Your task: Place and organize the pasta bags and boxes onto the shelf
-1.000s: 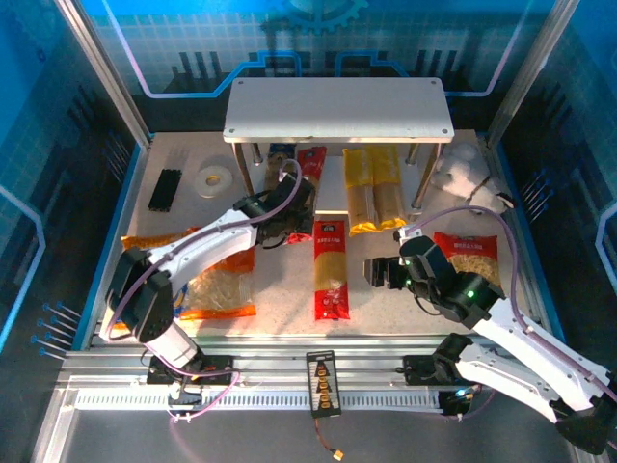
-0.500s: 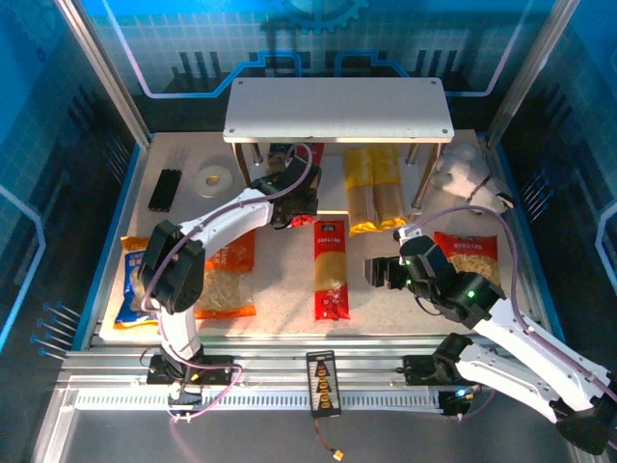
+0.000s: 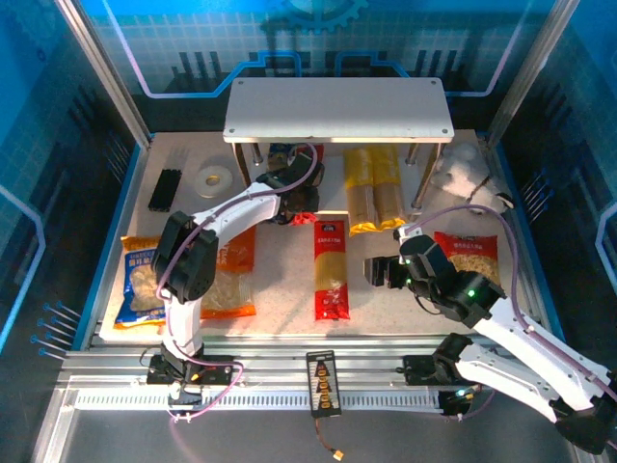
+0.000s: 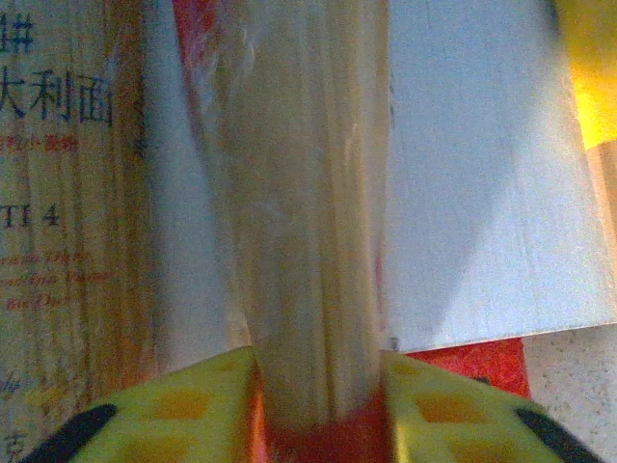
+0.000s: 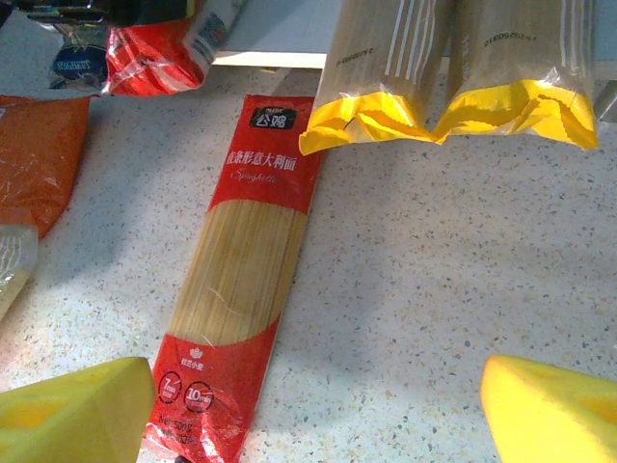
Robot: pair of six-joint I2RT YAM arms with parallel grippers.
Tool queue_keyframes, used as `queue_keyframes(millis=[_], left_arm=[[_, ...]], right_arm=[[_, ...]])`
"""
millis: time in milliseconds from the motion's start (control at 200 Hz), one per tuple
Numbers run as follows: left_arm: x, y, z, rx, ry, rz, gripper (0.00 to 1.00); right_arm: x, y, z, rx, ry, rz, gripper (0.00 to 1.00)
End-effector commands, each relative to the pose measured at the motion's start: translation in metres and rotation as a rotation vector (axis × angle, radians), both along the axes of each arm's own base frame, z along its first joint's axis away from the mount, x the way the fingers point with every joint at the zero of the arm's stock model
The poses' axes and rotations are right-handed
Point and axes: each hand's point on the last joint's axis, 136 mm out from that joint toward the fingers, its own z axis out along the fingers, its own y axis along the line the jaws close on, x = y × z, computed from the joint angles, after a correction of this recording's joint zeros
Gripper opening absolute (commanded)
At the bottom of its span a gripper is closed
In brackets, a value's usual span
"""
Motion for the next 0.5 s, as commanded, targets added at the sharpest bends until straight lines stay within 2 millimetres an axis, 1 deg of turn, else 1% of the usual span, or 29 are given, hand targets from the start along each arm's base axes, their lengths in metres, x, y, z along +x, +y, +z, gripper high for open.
queue_keyframes(millis=[0,110,210,315,330,345,405,495], left_arm=[[0.014,-0.005,0.014,-0.033,-0.044,0.007,0.47],[0.011,-0.004,0.015,-0.041,-0.045,0.012,0.55],[0.009,-0.002,0.025,-0.061,-0.079,0.013,0.59],[0.004,0.001,0.045,-0.086,-0.134,0.007,0.61],[0.004,0.002,0.048,-0.089,-0.142,0.004,0.65],[0.003,0.002,0.052,-0.094,-0.152,0.001,0.66],[-0.002,0.002,0.066,-0.115,-0.184,-0.017,0.65],[-0.014,0.004,0.084,-0.135,-0.234,-0.042,0.64]], right_arm=[[-0.001,0.002,0.009,-0.004,-0.015,0.013,0.89],[-0.001,0.002,0.007,-0.006,-0.011,0.012,0.88],[-0.002,0.001,0.005,-0.015,0.0,0.012,0.89],[-0.004,0.002,-0.001,-0.031,0.029,0.02,0.92],[-0.004,0.002,-0.002,-0.034,0.034,0.023,0.92],[-0.005,0.003,-0.003,-0.036,0.04,0.026,0.92],[-0.006,0.006,-0.008,-0.045,0.064,0.036,0.92],[-0.008,0.011,-0.017,-0.062,0.1,0.051,0.93]])
